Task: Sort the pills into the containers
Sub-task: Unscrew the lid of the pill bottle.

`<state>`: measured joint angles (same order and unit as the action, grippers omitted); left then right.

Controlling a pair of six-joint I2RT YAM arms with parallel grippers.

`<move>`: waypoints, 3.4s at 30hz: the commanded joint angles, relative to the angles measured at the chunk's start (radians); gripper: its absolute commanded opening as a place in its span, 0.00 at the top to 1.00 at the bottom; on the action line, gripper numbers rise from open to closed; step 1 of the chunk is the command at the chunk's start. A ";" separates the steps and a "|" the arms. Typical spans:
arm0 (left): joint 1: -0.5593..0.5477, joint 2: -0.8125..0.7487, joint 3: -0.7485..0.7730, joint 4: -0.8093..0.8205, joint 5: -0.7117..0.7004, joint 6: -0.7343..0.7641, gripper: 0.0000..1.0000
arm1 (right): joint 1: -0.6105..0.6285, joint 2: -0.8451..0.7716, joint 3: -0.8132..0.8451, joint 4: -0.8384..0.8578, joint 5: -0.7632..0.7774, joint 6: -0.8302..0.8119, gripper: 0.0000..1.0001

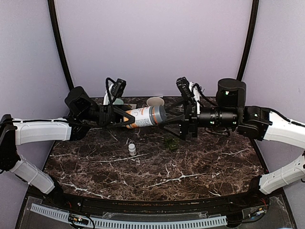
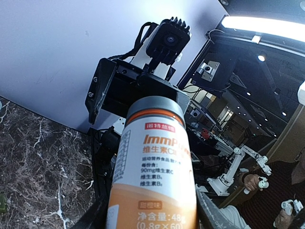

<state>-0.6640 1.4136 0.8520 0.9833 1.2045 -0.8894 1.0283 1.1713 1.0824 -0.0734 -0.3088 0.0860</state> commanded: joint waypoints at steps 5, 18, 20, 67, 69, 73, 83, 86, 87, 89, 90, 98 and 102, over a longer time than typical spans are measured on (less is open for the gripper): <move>-0.002 -0.022 0.043 0.044 0.020 0.025 1.00 | -0.007 -0.047 -0.022 0.041 0.060 0.098 0.12; -0.001 -0.071 0.041 -0.193 -0.093 0.295 1.00 | -0.009 -0.074 -0.034 0.103 0.129 0.508 0.13; -0.001 -0.081 0.031 -0.221 -0.124 0.342 1.00 | -0.011 -0.071 -0.024 0.098 0.141 0.585 0.13; 0.002 -0.105 0.030 -0.304 -0.143 0.395 1.00 | -0.065 0.099 0.107 -0.003 -0.029 0.463 0.90; 0.004 -0.093 0.038 -0.256 -0.107 0.318 1.00 | -0.065 0.084 0.086 0.016 -0.064 0.338 0.90; 0.011 -0.050 0.051 -0.112 -0.018 0.123 1.00 | -0.065 0.032 0.019 0.045 -0.084 0.151 0.90; 0.015 0.054 0.080 0.253 0.097 -0.266 1.00 | -0.065 -0.013 0.011 0.039 -0.052 -0.070 0.85; 0.015 0.069 0.085 0.283 0.104 -0.291 1.00 | -0.065 -0.032 -0.003 0.062 -0.050 -0.074 0.84; 0.016 0.072 0.085 0.284 0.107 -0.292 1.00 | -0.065 -0.039 -0.009 0.068 -0.047 -0.073 0.83; 0.015 0.074 0.087 0.276 0.112 -0.284 1.00 | -0.065 -0.052 -0.020 0.083 -0.046 -0.065 0.83; 0.015 0.074 0.085 0.267 0.114 -0.277 1.00 | -0.065 -0.058 -0.026 0.092 -0.046 -0.059 0.83; 0.016 0.046 0.068 0.120 0.085 -0.123 1.00 | -0.065 -0.107 -0.074 0.144 0.048 0.024 0.83; 0.017 0.037 0.048 0.058 0.050 -0.039 1.00 | -0.065 -0.139 -0.118 0.141 0.176 0.084 0.83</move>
<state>-0.6479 1.5013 0.9081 1.0939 1.2854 -1.0409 0.9676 1.0748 1.0050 0.0139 -0.2722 0.0967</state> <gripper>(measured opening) 0.548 0.498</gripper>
